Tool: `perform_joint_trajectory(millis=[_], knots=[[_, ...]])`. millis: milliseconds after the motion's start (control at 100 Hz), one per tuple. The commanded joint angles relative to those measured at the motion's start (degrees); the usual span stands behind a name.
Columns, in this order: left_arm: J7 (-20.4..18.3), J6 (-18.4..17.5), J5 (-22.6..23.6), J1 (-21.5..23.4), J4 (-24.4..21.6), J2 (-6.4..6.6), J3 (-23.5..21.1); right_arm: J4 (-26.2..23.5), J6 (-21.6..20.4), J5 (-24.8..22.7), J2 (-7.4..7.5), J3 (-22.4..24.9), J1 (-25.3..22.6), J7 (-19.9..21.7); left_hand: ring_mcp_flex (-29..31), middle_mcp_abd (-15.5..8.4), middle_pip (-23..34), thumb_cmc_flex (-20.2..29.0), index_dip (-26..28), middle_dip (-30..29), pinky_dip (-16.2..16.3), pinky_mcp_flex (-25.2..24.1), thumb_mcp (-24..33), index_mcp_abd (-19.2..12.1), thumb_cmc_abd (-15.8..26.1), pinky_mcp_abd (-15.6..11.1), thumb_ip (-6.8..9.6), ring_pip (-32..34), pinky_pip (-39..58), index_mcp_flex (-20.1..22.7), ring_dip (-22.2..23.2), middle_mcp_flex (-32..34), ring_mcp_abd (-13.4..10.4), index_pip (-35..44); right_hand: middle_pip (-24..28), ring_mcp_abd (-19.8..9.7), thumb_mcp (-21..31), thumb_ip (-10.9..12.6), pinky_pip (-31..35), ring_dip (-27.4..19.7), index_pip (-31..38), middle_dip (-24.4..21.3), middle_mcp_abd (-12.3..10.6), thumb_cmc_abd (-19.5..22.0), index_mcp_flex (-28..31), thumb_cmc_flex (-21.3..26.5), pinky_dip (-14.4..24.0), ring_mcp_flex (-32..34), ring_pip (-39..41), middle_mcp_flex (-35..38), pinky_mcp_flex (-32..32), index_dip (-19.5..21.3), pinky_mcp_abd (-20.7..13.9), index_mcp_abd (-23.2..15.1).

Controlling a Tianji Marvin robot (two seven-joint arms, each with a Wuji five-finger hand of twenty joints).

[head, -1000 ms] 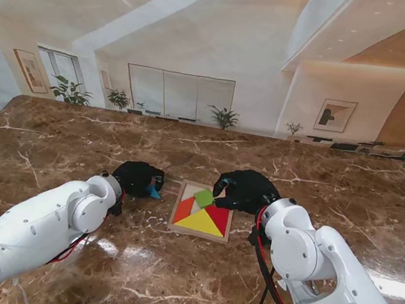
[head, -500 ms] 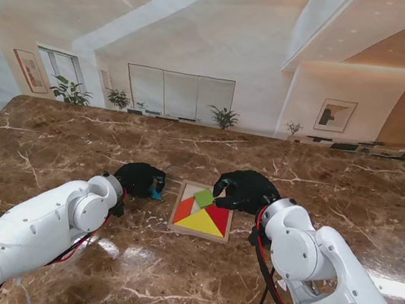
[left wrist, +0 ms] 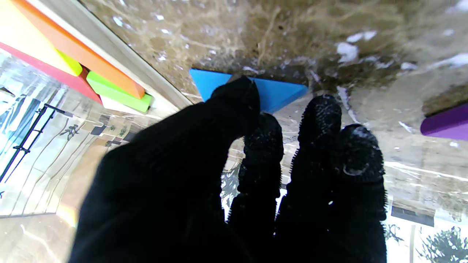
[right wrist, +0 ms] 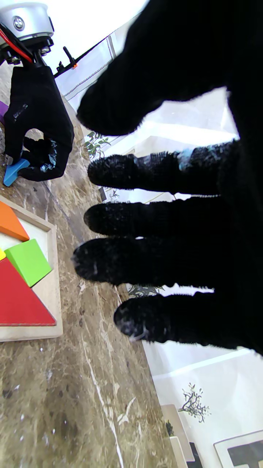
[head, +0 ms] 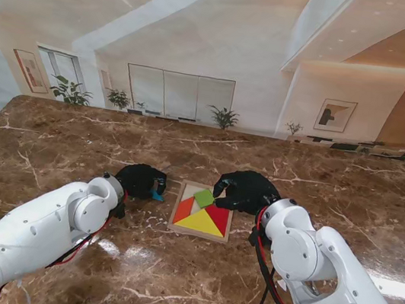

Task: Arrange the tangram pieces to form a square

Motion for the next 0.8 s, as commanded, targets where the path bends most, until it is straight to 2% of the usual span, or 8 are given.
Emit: perform_joint_trajectory(millis=[0, 370, 790], knots=[[-0.57, -0.08, -0.35, 1.45, 1.06, -0.27, 0.44, 0.21, 0.31, 0.3, 0.03, 0.01, -0.45, 0.95, 3.25, -1.69, -0.79, 4.03, 1.63, -0.27, -0.11, 0.93, 3.16, 1.38, -2.3, -3.59, 0.33, -0.63, 2.62, 3.18, -1.23, 0.5, 1.21, 2.27, 0.35, 0.04, -0.08, 0.84, 1.97, -0.27, 0.7, -0.42, 0.2, 1.44, 0.2, -1.78, -0.49, 2.35, 1.03, 0.64, 0.22, -0.33, 0.38, 0.45], [-0.41, -0.8, -1.96, 2.39, 0.14, -0.54, -1.35, 0.24, 0.34, 0.45, 0.07, -0.06, -0.44, 1.15, 4.96, -1.25, 0.28, 4.31, 2.73, 0.45, 0.51, 2.71, 5.89, 1.88, -4.2, -3.42, -0.27, -0.38, 3.43, 5.19, 1.67, 1.69, 2.39, 2.62, 0.38, 0.0, -0.17, 0.94, 2.05, -0.29, 0.7, -0.44, 0.11, 2.22, 0.22, -2.14, -0.55, 2.36, 1.01, 0.7, 0.25, -0.36, 0.37, 0.37], [0.14, -0.91, -3.31, 2.43, 0.02, -1.02, -2.04, 0.12, 0.58, 0.62, 0.14, 0.03, -0.58, 1.56, 5.86, -1.22, 0.83, 4.35, 4.0, 1.33, 1.4, 3.35, 7.62, 1.91, -5.0, -3.18, -0.69, -0.62, 3.7, 6.54, 3.34, 2.42, 2.59, 2.79, 0.38, -0.1, -0.23, 1.06, 2.12, -0.32, 0.71, -0.47, 0.17, 2.76, 0.21, -2.37, -0.65, 2.47, 0.99, 0.69, 0.39, -0.4, 0.27, 0.42]])
